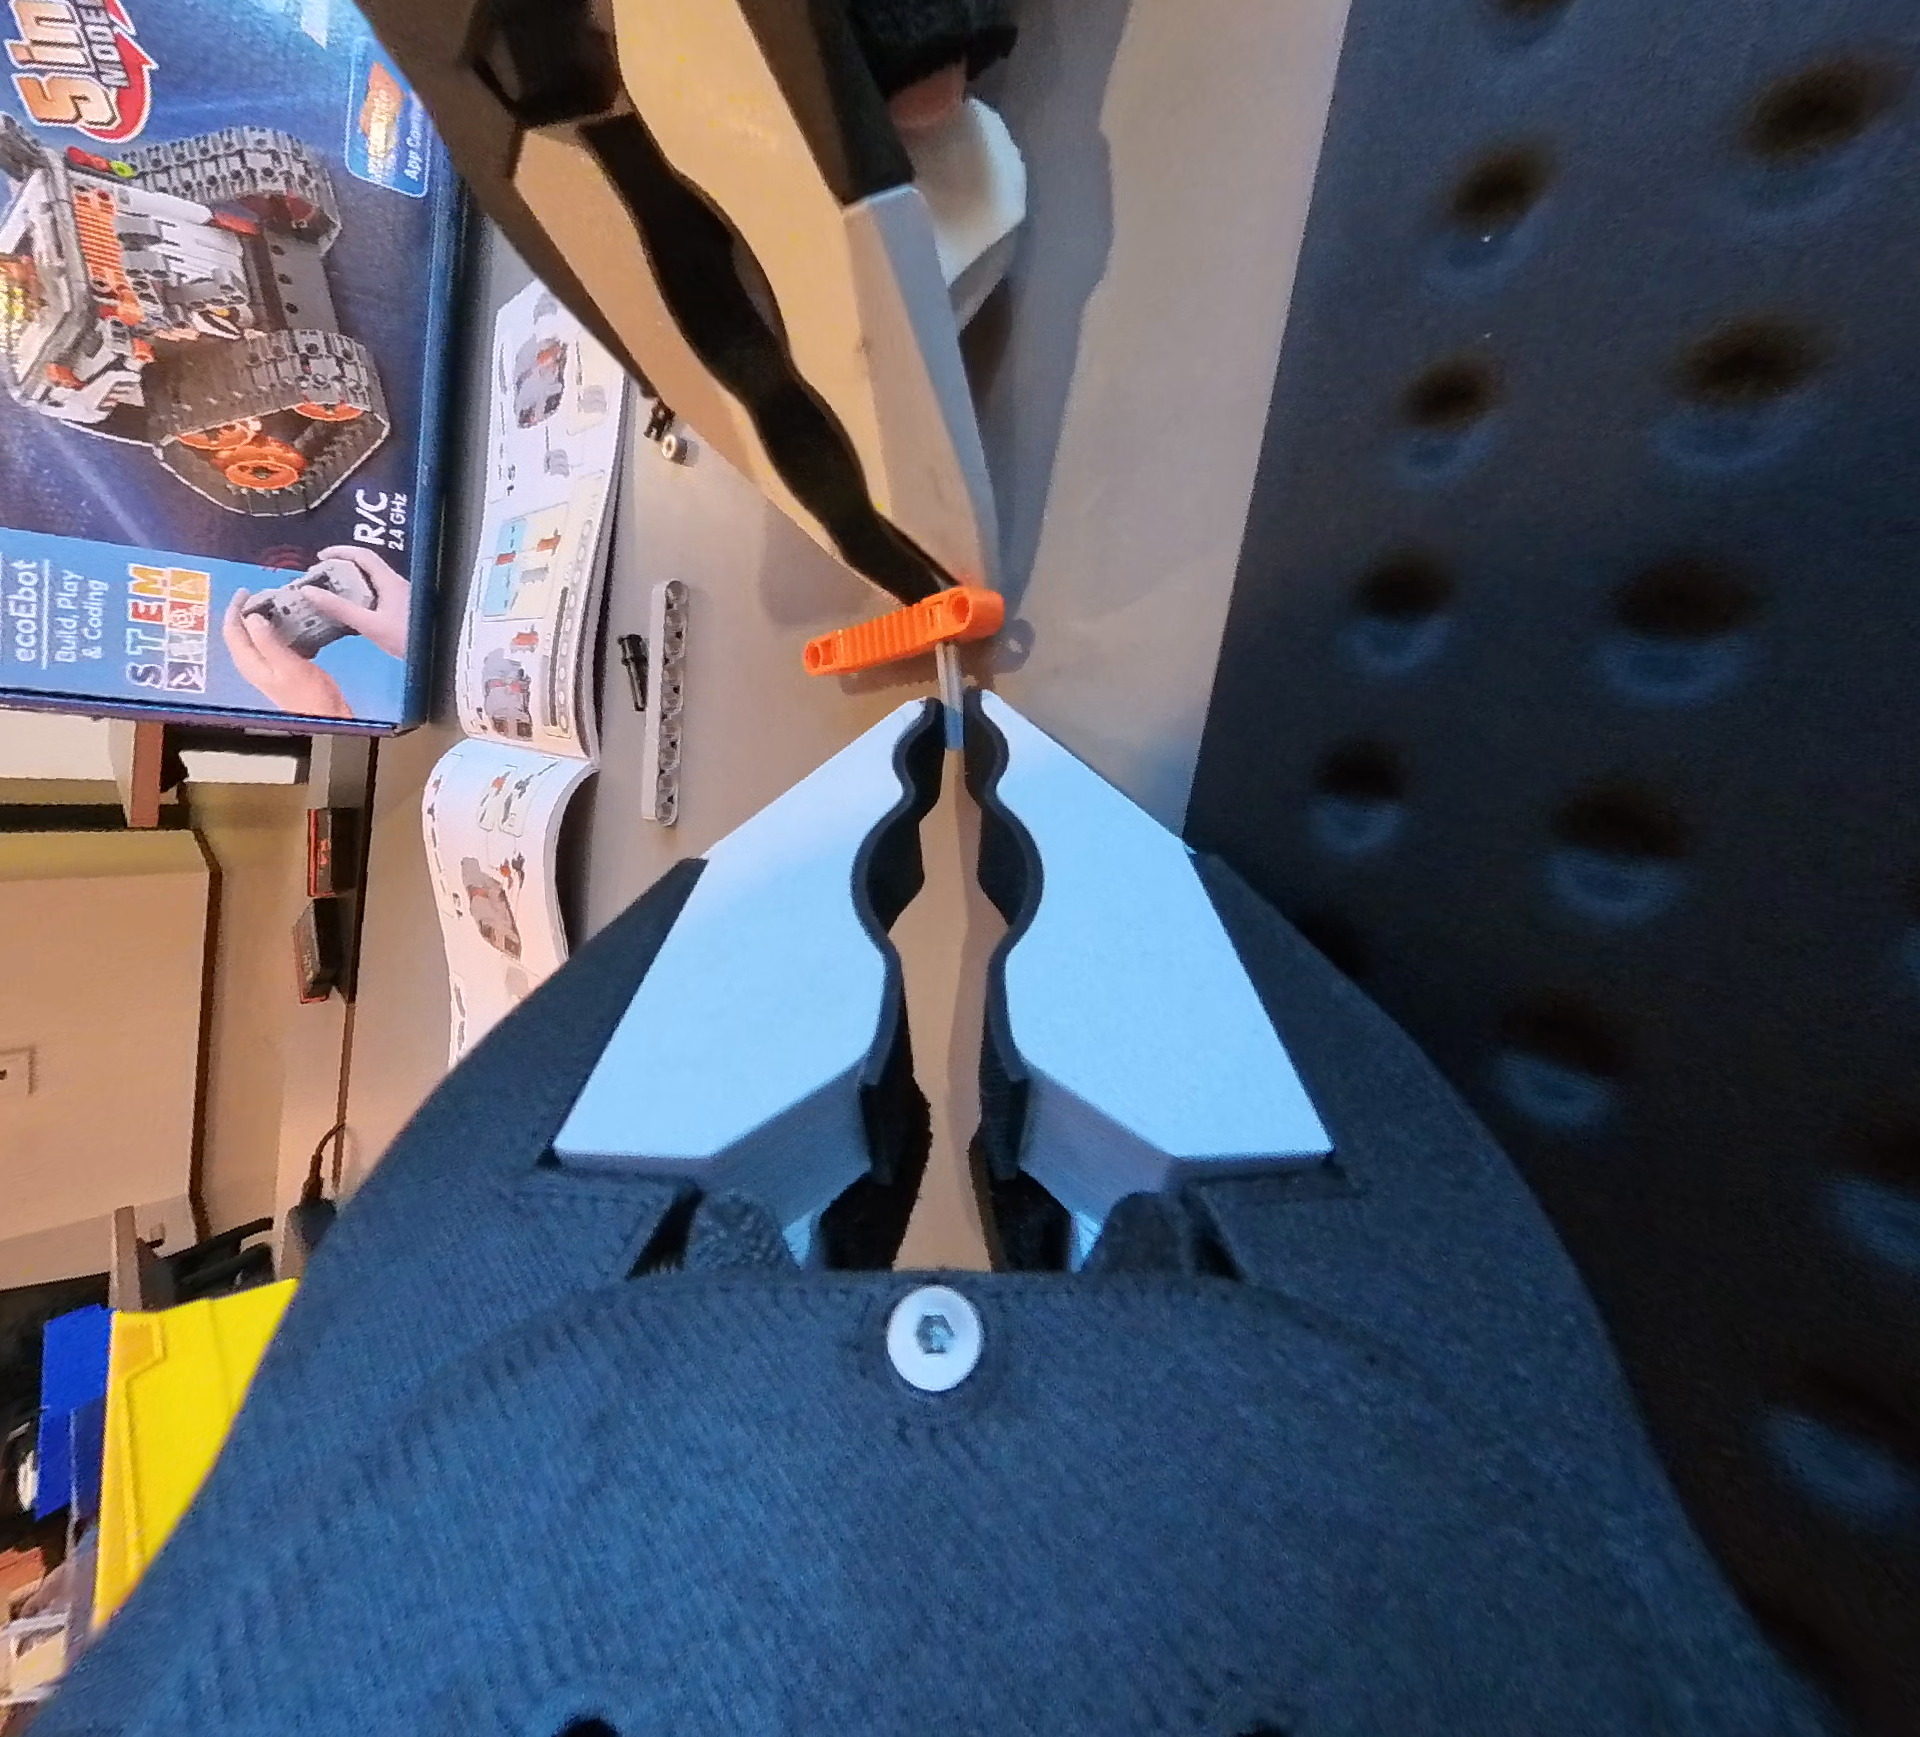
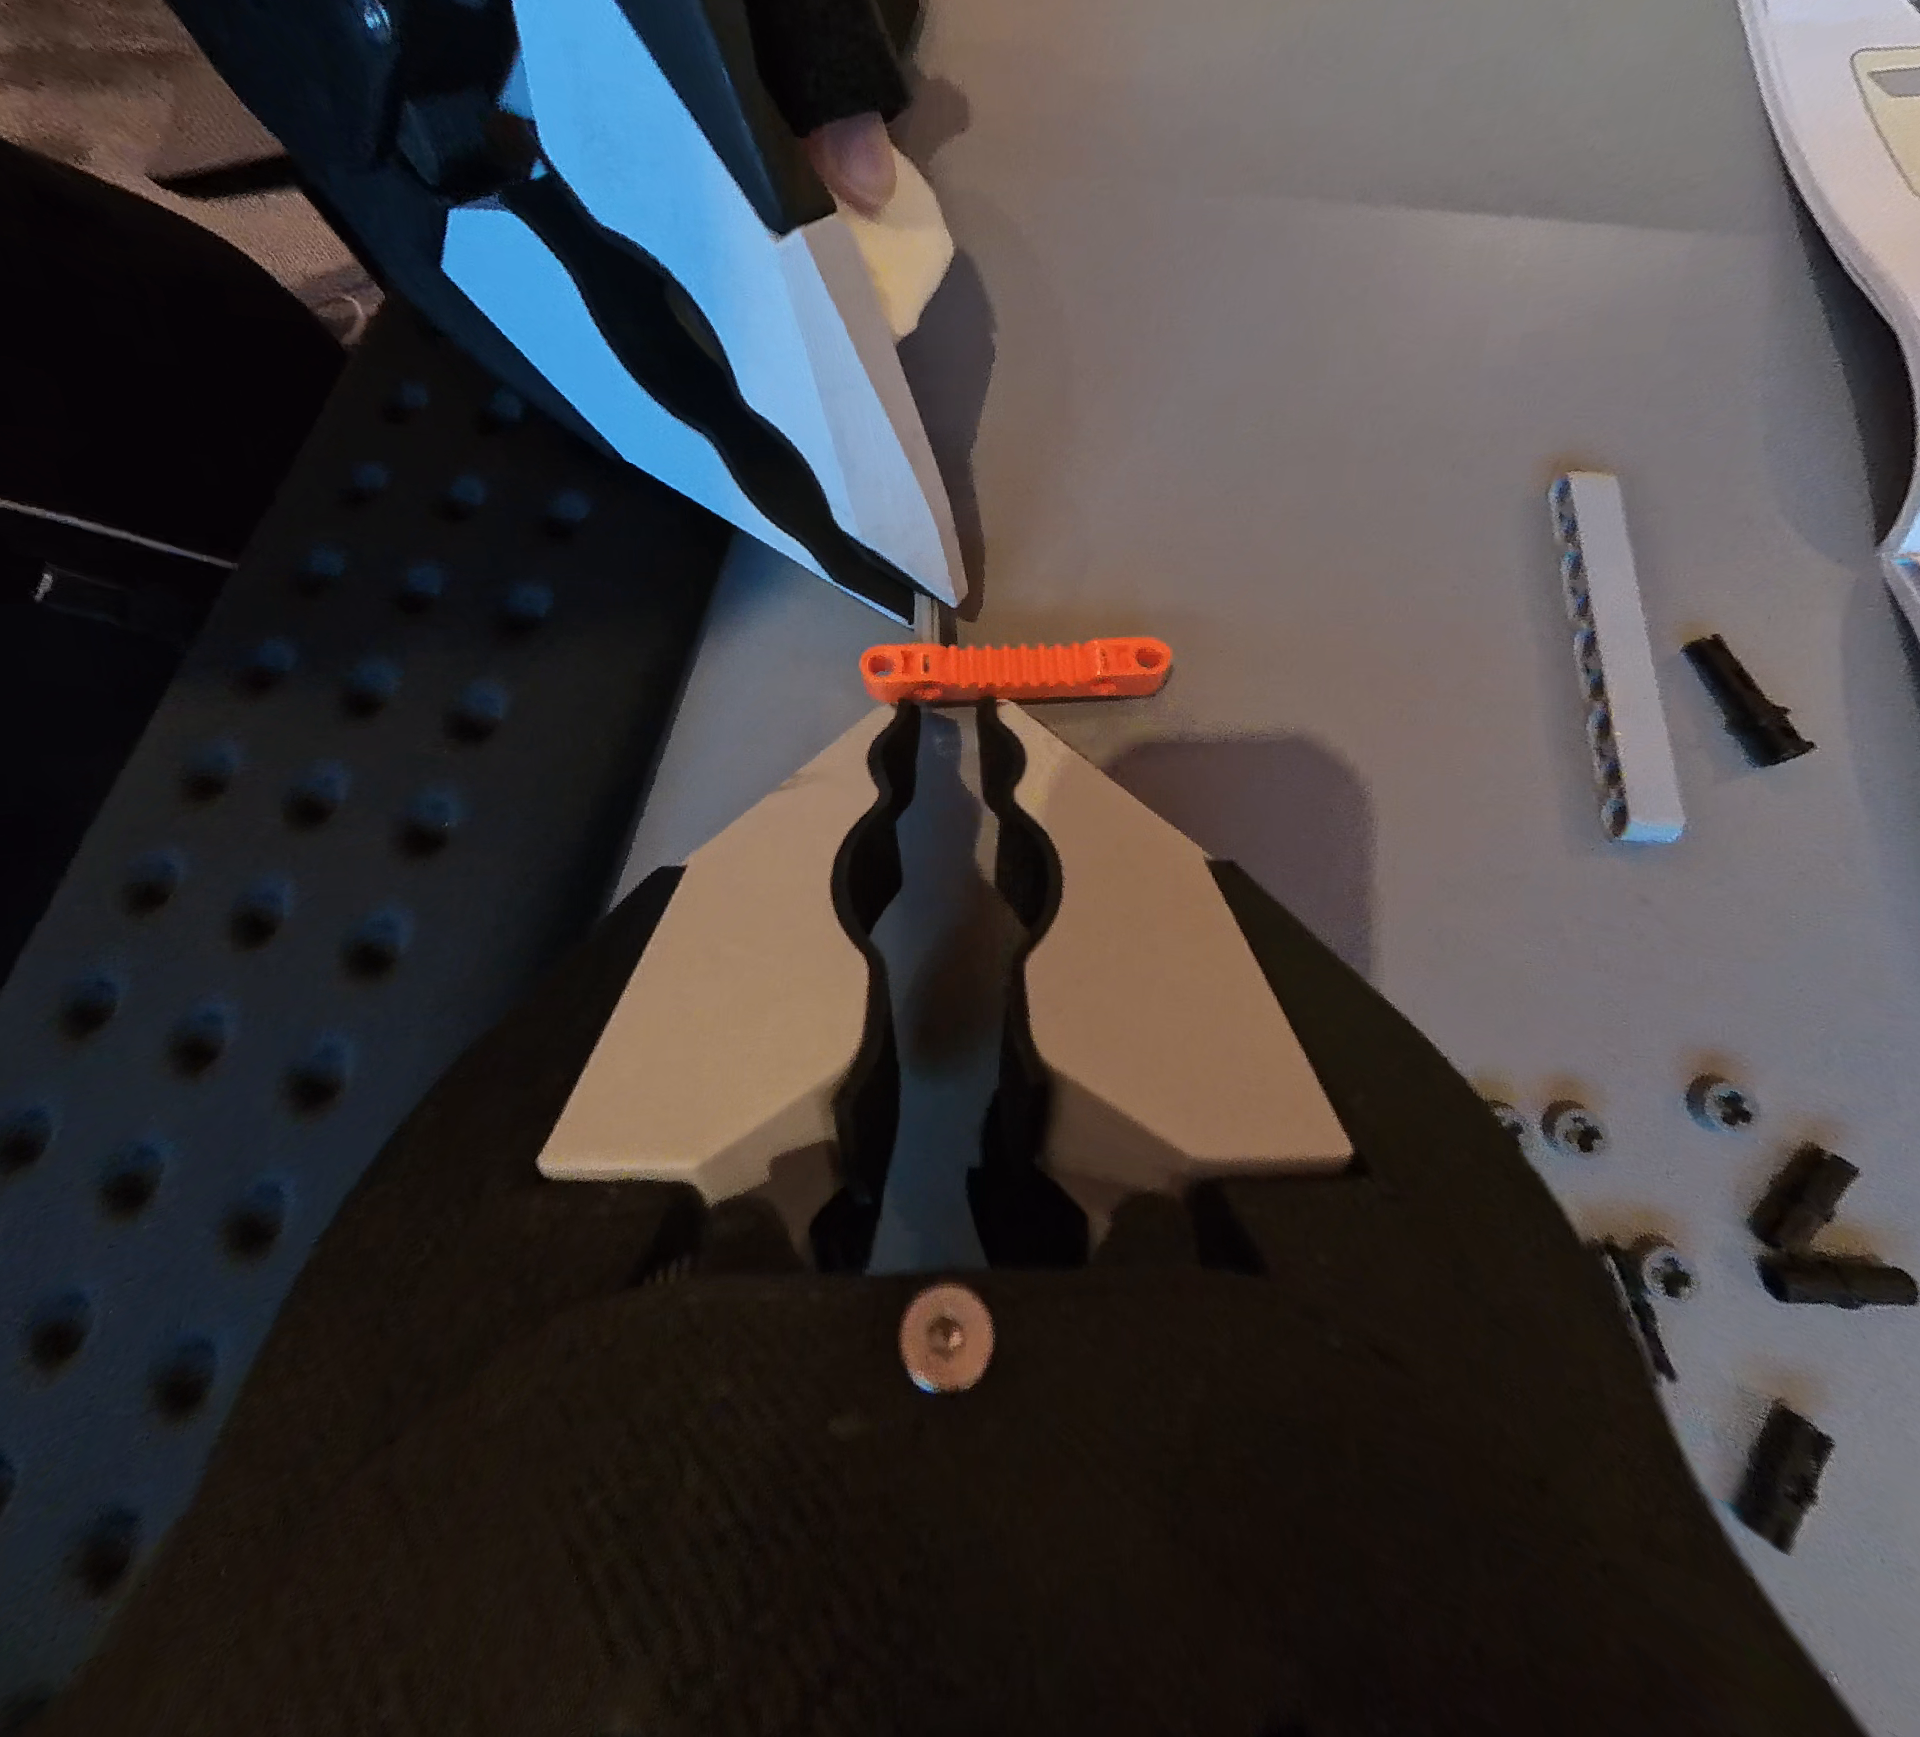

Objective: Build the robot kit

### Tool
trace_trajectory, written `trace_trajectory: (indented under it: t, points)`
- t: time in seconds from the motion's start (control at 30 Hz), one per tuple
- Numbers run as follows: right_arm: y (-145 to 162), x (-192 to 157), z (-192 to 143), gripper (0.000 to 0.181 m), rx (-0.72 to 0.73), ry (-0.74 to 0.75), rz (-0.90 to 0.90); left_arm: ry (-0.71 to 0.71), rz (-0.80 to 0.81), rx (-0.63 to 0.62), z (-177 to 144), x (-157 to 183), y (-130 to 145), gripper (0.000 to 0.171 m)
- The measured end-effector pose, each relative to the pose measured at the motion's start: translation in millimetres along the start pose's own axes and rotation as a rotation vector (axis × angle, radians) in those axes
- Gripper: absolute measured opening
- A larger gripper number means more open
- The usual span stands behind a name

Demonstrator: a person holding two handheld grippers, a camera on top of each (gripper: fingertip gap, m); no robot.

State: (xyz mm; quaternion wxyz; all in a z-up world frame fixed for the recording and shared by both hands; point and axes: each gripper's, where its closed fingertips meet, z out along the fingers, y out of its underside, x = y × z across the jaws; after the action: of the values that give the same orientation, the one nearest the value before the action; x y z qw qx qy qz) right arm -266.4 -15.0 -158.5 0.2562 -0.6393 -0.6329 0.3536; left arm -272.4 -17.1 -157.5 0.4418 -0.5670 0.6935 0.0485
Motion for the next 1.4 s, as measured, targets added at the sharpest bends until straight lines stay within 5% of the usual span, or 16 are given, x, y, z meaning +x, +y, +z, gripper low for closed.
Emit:
trace_trajectory:
  t: [1.0,1.17,1.27,1.4]
  points:
    - [-23,-12,-3,0.001,0.147,-0.118,0.060,0.059,-0.120,0.042,-2,2,2,0.000]
    - [-18,3,-15,0.011,0.116,-0.010,0.019,0.061,-0.133,0.064,-3,2,0,0.000]
    - [-28,0,-25,0.021,0.149,0.051,-0.127,0.055,-0.137,0.076,-5,0,-1,0.000]
    - [-27,-5,-17,0.030,0.003,0.246,-0.470,0.071,-0.162,0.133,-11,-1,-7,0.000]
